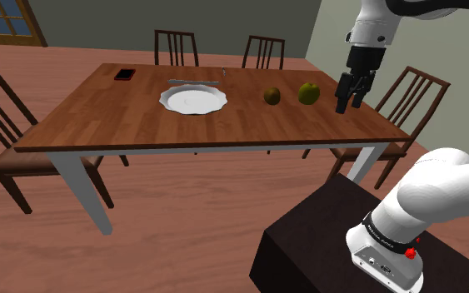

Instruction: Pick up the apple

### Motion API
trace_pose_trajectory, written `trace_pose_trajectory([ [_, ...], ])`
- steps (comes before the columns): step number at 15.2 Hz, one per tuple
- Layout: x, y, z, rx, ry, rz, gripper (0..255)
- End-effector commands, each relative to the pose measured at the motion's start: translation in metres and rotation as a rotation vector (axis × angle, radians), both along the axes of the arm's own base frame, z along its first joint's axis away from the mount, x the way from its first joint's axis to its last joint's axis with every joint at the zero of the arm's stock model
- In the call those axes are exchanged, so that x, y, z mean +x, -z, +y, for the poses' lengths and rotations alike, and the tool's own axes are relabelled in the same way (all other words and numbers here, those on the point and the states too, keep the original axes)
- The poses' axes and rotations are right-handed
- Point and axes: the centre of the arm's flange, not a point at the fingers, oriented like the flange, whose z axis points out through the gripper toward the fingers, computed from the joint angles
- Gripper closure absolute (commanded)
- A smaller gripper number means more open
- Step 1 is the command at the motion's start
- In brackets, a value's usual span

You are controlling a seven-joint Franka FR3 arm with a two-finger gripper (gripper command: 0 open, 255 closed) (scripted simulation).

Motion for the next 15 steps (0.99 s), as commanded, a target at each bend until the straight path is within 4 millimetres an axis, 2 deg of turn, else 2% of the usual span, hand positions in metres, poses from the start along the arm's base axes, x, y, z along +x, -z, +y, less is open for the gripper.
trace_pose_trajectory([
  [1,0.0,0.0,0.0,0.0,0.0,0.0,0],
  [15,0.13,0.013,-0.129,-0.014,-0.007,0.006,0],
])
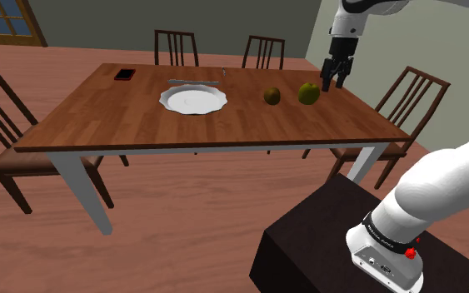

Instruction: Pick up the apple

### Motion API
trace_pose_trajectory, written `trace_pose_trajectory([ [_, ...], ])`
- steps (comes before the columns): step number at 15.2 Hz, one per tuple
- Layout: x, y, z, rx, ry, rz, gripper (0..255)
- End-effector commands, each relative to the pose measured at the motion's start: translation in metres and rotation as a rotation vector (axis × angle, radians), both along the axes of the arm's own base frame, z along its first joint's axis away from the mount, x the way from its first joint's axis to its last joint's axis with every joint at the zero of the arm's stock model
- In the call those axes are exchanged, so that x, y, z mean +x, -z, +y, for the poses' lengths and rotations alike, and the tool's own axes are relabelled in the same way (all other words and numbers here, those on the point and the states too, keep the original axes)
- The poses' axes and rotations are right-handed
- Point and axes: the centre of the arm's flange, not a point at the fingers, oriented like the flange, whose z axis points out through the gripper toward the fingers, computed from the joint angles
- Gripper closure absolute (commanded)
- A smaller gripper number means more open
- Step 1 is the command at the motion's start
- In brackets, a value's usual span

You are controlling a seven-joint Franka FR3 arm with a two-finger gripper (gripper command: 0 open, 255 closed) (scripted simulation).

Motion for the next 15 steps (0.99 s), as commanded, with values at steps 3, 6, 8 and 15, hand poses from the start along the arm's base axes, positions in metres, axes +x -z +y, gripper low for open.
trace_pose_trajectory([
  [3,0.036,0.005,-0.037,-0.005,-0.003,0.002,0],
  [6,0.064,0.008,-0.065,-0.008,-0.005,0.003,0],
  [8,0.083,0.01,-0.083,-0.01,-0.006,0.004,0],
  [15,0.149,0.016,-0.147,-0.016,-0.009,0.007,0],
])
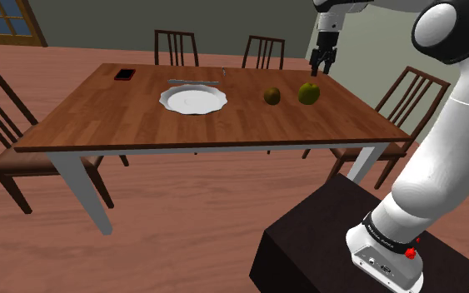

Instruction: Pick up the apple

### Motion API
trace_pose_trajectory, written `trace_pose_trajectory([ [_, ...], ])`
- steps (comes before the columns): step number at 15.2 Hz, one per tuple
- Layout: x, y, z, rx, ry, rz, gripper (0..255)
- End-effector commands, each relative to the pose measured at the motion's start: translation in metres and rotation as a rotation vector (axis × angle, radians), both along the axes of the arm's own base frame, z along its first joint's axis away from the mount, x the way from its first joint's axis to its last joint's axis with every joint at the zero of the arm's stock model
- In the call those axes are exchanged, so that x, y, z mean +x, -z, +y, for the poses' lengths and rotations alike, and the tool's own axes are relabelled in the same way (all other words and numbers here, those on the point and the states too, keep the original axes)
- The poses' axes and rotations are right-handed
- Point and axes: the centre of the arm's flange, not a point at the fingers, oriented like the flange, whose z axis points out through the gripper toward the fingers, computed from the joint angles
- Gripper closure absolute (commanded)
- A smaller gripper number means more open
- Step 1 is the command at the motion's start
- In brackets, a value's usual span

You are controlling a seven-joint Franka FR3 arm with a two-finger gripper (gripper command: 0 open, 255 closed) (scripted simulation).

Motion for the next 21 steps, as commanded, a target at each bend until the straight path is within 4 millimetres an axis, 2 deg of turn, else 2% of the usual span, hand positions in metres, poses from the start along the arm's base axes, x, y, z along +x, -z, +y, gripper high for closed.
trace_pose_trajectory([
  [1,0.022,0.002,-0.021,-0.003,-0.003,0.001,0],
  [2,0.032,0.003,-0.03,-0.004,-0.003,0.001,0],
  [3,0.033,0.003,-0.032,-0.004,-0.003,0.001,0],
  [10,0.033,0.043,-0.032,-0.004,-0.003,0.001,0],
  [12,0.033,0.043,-0.032,-0.004,-0.003,0.001,0],
  [13,0.033,0.043,-0.032,-0.004,-0.003,0.001,255],
  [21,0.034,0.043,-0.032,-0.004,-0.003,0.001,255],
])
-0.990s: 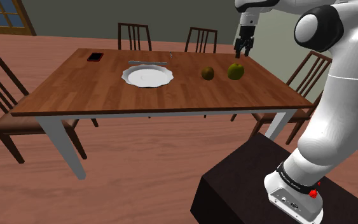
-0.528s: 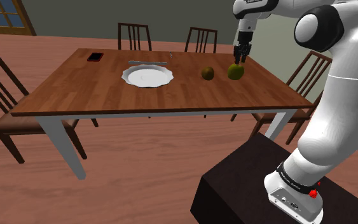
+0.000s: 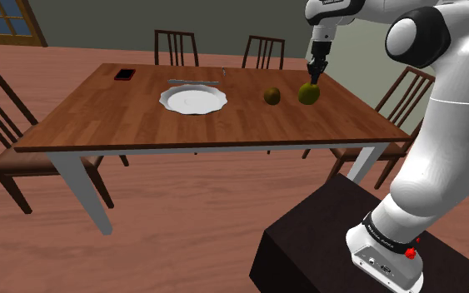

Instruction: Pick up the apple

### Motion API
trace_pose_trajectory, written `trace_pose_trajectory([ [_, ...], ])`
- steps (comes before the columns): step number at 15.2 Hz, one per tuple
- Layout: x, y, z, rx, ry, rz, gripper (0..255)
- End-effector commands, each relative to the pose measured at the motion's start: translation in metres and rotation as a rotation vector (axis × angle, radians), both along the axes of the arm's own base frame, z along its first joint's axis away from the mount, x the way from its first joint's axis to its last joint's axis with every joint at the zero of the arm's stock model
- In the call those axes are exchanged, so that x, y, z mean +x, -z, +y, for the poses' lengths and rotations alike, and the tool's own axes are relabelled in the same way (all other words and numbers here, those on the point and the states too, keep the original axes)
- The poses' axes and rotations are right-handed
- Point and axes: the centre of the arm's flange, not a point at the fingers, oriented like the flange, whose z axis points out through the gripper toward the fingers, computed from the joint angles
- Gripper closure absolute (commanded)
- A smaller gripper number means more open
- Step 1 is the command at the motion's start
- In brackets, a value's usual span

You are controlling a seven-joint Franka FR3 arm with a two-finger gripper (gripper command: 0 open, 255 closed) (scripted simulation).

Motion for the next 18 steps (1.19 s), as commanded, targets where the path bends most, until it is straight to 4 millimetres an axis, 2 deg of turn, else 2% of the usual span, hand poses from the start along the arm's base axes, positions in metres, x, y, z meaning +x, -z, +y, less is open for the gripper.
trace_pose_trajectory([
  [1,-0.001,0.0,0.0,0.0,0.0,0.0,255],
  [16,-0.001,-0.079,0.0,0.0,0.0,0.0,255],
  [18,-0.001,-0.08,0.0,0.0,0.0,0.0,255],
])
